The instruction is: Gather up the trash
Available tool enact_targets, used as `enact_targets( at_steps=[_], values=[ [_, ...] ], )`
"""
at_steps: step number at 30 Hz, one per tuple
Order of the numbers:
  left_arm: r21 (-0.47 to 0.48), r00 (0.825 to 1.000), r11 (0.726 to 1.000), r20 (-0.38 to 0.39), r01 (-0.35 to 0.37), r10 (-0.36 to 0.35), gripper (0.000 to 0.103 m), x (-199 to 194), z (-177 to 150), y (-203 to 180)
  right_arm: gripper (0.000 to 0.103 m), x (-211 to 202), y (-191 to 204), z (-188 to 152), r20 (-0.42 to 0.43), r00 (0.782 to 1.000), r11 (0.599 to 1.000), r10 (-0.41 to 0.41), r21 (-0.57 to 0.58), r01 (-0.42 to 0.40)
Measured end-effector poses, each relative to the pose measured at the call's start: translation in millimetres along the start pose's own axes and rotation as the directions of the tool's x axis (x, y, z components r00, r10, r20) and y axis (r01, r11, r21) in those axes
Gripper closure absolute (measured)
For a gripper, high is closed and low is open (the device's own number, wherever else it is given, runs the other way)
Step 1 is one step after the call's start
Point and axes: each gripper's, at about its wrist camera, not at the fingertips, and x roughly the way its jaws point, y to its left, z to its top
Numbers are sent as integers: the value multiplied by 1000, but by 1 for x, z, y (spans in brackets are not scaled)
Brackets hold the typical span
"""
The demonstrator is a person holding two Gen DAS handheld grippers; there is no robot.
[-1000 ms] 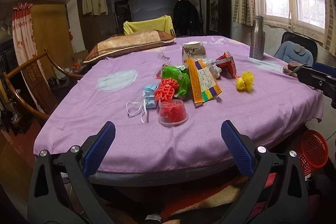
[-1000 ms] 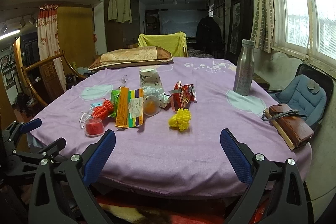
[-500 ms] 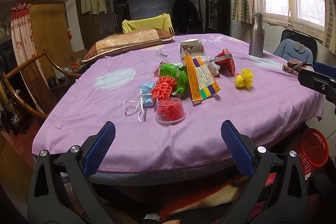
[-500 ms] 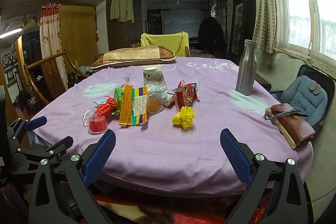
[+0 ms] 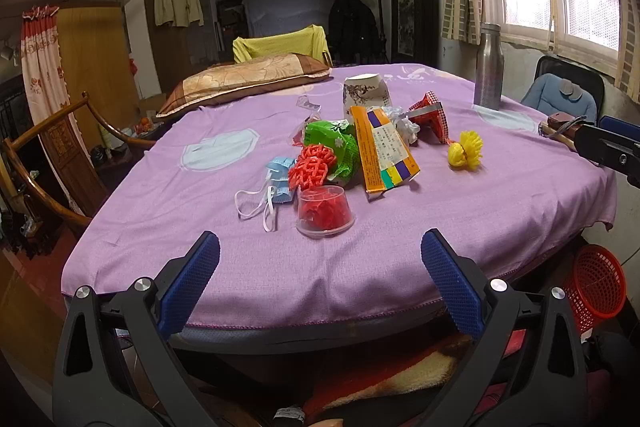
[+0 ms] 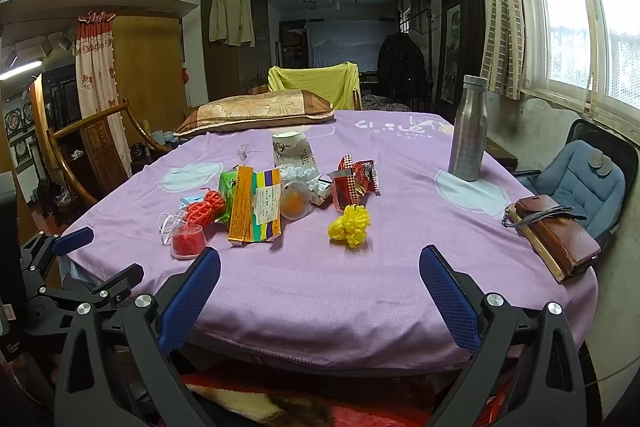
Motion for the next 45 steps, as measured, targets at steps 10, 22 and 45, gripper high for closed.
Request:
enact_targets(
  at_steps=[10, 22, 45],
  values=[
    [-1, 1000, 1000, -1, 1, -1, 6, 1, -1, 3, 6, -1, -1, -1, 1, 1000, 1000, 5, 6, -5],
    [-2, 1000, 1000, 0, 1, -1, 6, 1, -1, 3, 6, -2, -2, -1, -1, 1000, 1000, 4, 8, -4],
    [0, 1000, 1000, -1, 1, -1, 6, 1, -2, 4, 6, -3, -4, -2, -3, 1000, 1000, 3, 14, -3]
  ],
)
